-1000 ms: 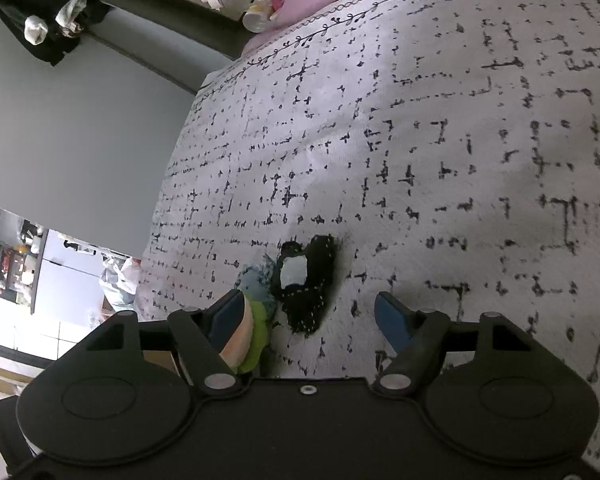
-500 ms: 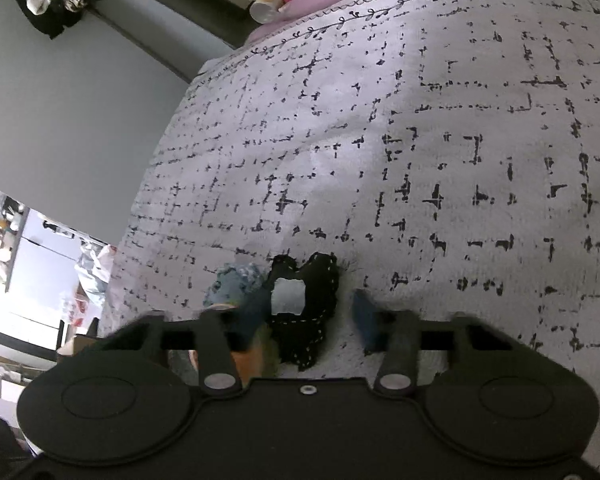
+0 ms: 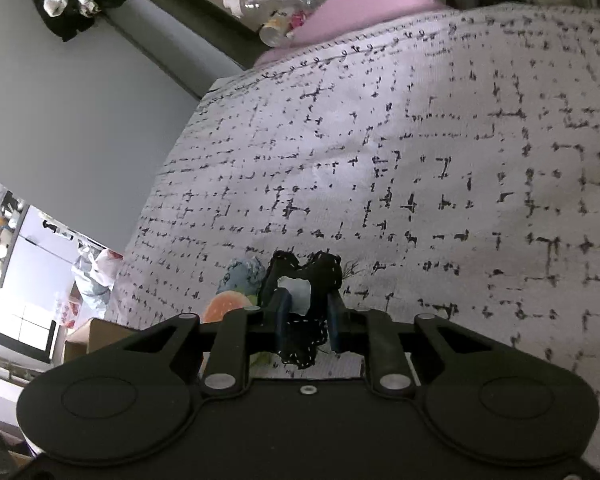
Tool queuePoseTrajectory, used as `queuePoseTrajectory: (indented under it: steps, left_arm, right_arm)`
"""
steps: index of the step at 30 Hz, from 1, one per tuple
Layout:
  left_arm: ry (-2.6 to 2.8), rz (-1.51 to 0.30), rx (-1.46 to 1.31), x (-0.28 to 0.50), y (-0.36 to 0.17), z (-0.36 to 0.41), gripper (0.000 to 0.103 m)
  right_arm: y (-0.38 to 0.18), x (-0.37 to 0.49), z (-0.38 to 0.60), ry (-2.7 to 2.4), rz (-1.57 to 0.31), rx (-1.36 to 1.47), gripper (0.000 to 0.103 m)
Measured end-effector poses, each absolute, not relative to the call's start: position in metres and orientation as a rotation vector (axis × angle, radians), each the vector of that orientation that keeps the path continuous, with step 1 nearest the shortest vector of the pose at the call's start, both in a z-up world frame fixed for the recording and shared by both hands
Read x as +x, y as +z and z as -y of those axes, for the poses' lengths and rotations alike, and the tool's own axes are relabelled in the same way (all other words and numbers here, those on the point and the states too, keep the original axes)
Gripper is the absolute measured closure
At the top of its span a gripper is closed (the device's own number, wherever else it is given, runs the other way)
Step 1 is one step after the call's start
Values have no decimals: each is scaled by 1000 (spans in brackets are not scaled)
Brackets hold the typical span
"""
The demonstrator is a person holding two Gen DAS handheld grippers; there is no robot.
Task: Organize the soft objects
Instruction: 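Close the left gripper on the black bag while the right grasps it too, then lift the black bag with both grippers and carry it over the box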
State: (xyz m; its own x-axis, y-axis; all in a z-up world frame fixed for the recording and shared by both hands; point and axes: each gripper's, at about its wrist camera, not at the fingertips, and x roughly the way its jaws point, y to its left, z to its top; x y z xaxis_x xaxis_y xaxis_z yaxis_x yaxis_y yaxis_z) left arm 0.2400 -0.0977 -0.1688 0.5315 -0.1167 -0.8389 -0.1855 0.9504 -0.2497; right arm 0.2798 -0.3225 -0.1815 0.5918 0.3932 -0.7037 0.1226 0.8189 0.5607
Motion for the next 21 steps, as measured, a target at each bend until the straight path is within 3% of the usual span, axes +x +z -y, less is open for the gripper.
queuePoseTrajectory:
  steps: [21]
  left_arm:
    - [11, -928, -343, 189, -106, 74, 74]
  right_arm:
    - [-107, 221, 294, 216, -861, 571, 83]
